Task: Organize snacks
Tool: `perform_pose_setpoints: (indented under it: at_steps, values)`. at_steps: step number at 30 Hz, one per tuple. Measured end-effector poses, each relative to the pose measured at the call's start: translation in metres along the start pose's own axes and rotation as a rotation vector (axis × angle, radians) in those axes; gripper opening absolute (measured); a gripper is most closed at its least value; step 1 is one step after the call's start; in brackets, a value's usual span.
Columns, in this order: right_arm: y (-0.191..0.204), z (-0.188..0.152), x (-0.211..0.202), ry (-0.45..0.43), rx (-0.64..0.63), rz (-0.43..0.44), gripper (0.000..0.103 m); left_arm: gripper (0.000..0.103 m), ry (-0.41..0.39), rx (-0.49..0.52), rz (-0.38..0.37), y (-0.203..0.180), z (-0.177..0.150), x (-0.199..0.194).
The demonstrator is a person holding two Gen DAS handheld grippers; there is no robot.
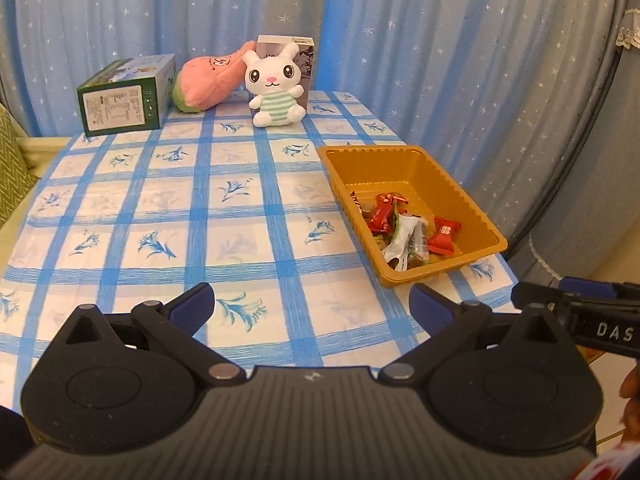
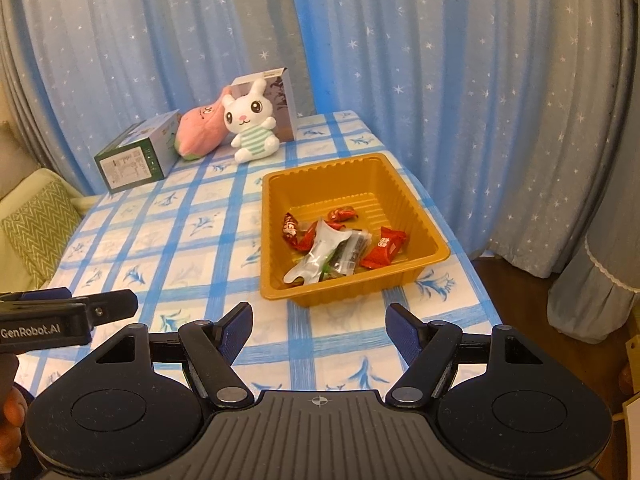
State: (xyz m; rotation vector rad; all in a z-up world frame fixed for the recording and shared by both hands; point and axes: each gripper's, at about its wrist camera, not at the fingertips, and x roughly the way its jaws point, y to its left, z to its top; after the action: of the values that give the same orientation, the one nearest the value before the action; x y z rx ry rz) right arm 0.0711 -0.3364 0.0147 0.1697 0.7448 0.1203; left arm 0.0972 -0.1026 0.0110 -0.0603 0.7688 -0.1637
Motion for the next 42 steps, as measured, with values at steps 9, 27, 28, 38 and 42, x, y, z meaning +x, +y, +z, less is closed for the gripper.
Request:
perform_pose_setpoints:
  at_steps: [9,27,28,38,42]
  values:
    - [0.011,0.002,-0.017,-0.002,-0.016,0.014,0.073,0.103,-0.012,0.017,0.026,-0.002,-0.005,-0.017]
    - [0.020,0.002,-0.021,0.001,-0.023,0.024,0.073,0.103,-0.011,0.024,0.042,0.000,-0.004,-0.020]
    - [0.020,0.002,-0.021,0.001,-0.024,0.024,0.073,0.103,-0.010,0.025,0.040,0.000,-0.004,-0.019]
    - [0.020,0.002,-0.020,0.001,-0.025,0.023,0.073,0.103,-0.007,0.026,0.031,-0.001,-0.004,-0.018]
    - [0.020,0.002,-0.019,0.004,-0.025,0.024,0.073,0.103,-0.008,0.025,0.029,-0.002,-0.005,-0.017]
